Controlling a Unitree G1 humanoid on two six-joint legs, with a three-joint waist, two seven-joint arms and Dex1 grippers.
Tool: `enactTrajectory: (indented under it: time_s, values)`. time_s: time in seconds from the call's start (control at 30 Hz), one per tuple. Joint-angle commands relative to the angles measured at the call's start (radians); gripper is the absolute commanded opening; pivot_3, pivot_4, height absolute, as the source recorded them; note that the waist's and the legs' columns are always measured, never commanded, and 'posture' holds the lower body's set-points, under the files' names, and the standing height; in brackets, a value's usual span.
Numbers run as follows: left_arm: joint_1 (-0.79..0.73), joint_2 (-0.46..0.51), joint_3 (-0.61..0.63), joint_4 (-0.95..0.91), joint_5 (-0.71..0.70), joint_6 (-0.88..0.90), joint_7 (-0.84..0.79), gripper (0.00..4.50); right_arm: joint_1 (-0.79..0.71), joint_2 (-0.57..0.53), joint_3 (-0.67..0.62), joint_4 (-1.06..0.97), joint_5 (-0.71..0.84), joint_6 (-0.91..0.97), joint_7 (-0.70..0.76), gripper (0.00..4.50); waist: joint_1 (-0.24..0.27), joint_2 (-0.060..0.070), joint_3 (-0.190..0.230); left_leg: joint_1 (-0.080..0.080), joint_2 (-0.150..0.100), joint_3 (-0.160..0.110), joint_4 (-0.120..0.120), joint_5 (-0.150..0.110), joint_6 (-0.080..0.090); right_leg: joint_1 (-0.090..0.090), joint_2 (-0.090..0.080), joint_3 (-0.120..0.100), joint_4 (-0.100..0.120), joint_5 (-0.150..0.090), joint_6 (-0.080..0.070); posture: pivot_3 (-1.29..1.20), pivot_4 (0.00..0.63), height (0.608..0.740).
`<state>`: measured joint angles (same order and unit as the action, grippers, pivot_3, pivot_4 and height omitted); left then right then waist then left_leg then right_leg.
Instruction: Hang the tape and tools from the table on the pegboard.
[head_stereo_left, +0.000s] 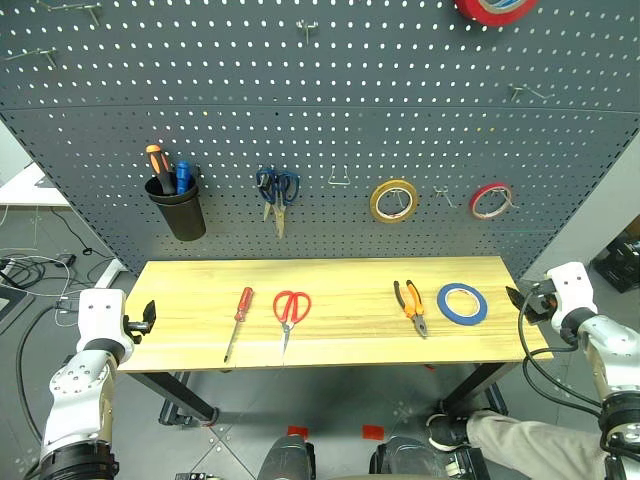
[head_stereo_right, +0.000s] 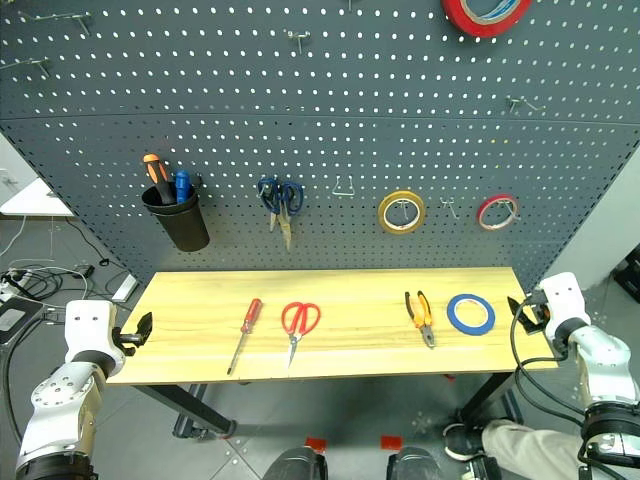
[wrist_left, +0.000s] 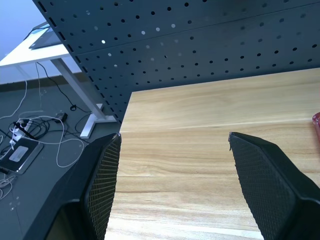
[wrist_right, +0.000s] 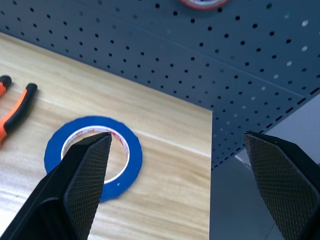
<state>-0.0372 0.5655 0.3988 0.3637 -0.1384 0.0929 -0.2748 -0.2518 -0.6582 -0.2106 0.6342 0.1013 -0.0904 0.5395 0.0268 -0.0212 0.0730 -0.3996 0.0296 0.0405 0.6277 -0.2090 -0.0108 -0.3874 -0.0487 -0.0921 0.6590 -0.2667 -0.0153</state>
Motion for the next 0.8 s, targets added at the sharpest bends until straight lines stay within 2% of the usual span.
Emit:
enactTrajectory:
  time_s: [0.03, 0.33, 0.5, 0.73, 0.77, 0.8]
  values:
    - [0.000, 0.022, 0.023, -0.016, 0.004, -0.045, 0.009, 3.62, -0.026, -0.016, -0.026, -0.005, 0.010, -0.025, -0.009, 4.50, 0.000, 0.000, 0.000, 0.000, 0.000, 0.000, 0.000, 0.000, 0.000, 0.000, 0.000, 0.000, 0.000, 0.000, 0.000, 0.08, 0.029, 0.740]
    - [0.041, 0.023, 0.022, -0.022, 0.042, -0.095, 0.062, 3.62, -0.018, -0.015, -0.004, -0.035, 0.011, -0.019, 0.036, 4.50, 0.000, 0.000, 0.000, 0.000, 0.000, 0.000, 0.000, 0.000, 0.000, 0.000, 0.000, 0.000, 0.000, 0.000, 0.000, 0.09, 0.042, 0.740]
    - [0.086, 0.001, 0.041, -0.079, -0.016, -0.099, 0.022, 3.62, 0.020, -0.015, 0.029, -0.146, -0.002, 0.010, 0.075, 4.50, 0.000, 0.001, 0.005, 0.000, 0.001, 0.000, 0.000, 0.000, 0.000, 0.000, 0.000, 0.000, 0.000, 0.000, 0.000, 0.07, 0.083, 0.740]
    - [0.104, -0.052, -0.039, -0.288, -0.124, 0.053, -0.101, 3.62, 0.092, 0.021, 0.058, -0.428, 0.019, 0.198, 0.060, 4.50, 0.002, 0.001, 0.055, 0.000, 0.001, 0.001, 0.000, 0.000, 0.000, 0.000, -0.001, 0.000, 0.001, 0.000, 0.000, 0.05, 0.156, 0.740]
    - [0.110, -0.050, -0.053, -0.320, -0.124, 0.067, -0.116, 3.62, 0.104, 0.024, 0.063, -0.472, 0.019, 0.227, 0.062, 4.50, 0.002, 0.000, 0.064, 0.000, 0.001, 0.000, 0.000, 0.000, 0.000, 0.000, -0.001, 0.000, 0.001, 0.000, 0.000, 0.04, 0.184, 0.740]
    - [0.105, -0.051, -0.107, -0.373, -0.104, 0.074, -0.137, 3.62, 0.105, 0.023, 0.089, -0.512, 0.018, 0.282, 0.081, 4.50, 0.002, 0.000, 0.077, -0.001, 0.001, 0.001, 0.000, 0.000, 0.000, -0.001, -0.001, 0.001, 0.001, 0.000, 0.000, 0.03, 0.196, 0.740]
